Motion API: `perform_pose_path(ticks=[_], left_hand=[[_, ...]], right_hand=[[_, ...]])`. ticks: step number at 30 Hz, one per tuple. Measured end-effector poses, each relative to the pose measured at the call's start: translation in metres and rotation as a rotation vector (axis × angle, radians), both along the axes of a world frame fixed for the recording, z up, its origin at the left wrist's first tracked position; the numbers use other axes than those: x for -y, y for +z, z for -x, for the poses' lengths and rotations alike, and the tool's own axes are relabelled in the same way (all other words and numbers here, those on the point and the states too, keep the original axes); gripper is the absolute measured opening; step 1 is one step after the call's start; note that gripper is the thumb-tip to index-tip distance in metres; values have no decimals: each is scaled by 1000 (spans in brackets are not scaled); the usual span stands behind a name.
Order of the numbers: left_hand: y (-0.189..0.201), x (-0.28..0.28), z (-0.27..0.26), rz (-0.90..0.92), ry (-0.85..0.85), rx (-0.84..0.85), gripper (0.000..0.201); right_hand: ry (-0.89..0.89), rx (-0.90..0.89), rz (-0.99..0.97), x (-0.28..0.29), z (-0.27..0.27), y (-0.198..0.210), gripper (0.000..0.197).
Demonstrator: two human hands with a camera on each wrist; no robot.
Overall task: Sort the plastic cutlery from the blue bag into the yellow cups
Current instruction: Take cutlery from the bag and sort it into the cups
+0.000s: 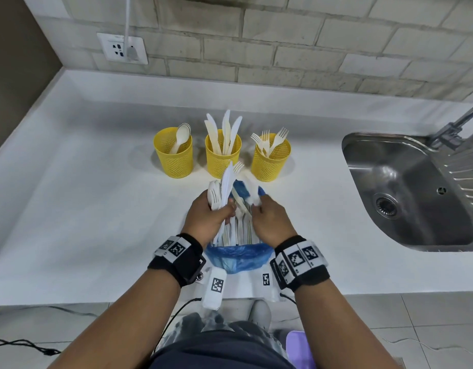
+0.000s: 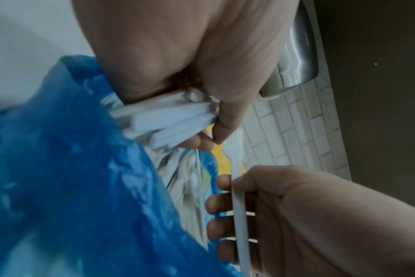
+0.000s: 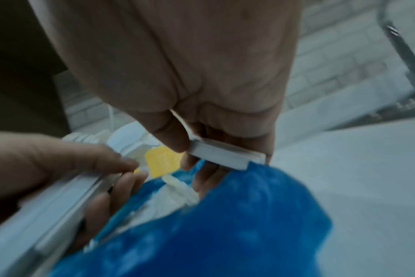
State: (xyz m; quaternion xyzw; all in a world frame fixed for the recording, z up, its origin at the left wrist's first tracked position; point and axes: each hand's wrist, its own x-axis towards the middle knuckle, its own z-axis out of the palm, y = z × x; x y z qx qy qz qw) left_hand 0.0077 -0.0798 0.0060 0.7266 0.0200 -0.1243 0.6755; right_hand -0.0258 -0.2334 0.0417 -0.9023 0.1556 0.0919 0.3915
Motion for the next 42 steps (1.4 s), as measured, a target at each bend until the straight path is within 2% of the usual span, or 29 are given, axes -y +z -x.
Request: perform_pose_path(ticks=[3,6,9,11,12,13,14,17,19,21,25,27,31,35,37,40,42], left_hand=[[-6,0,1,-61,-12,-29,9],[-8,-1,2,-105,-9,-37,9],[-8,-1,1,-158,-7,-22,11],[-8,0,1,-179,-17,-7,10],[-8,0,1,-188,-19,0,10],[-8,-1,2,-193,-20,6,10],[-8,-1,2,-195,-23,10,11],[-8,-1,2,-195,-30,23,12],[-8,-1,2,-180,-34,26,13],[-9,-2,2,-167,-33,24,13],[-13,-6,-1,-145,-24,7,11],[-14,-6,-2,-122,-24,1,12],[-14,-7,-3,-96,-39,-8,11],[-14,-7,-7,-64,-35,-22,5],[-12,-7,-8,-48,-23,-21,5],[-2,-4,-9,67,10,-34,5],[7,1,-8,178,15,-70,6]], right_hand=[[52,-107,193,-6,3,-15,33],[-8,-179,241,-10,8,-20,36],[19,-214,265,-10,7,-19,44],[43,-259,286,-8,4,-16,42],[54,-266,289,-7,2,-15,32],[59,-261,284,-6,0,-15,18],[57,-250,272,-4,-1,-13,13],[57,-247,264,-3,-1,-12,32],[56,-249,247,-2,-1,-11,30],[31,-215,225,2,-1,-9,18],[-18,-139,189,15,1,-8,29],[-19,-146,171,20,4,-10,28],[-33,-187,31,30,9,-12,32],[-74,-232,-272,34,15,-1,29],[-40,-220,-410,37,18,6,31],[26,-160,-607,40,19,14,32],[27,-94,-663,39,16,18,32]])
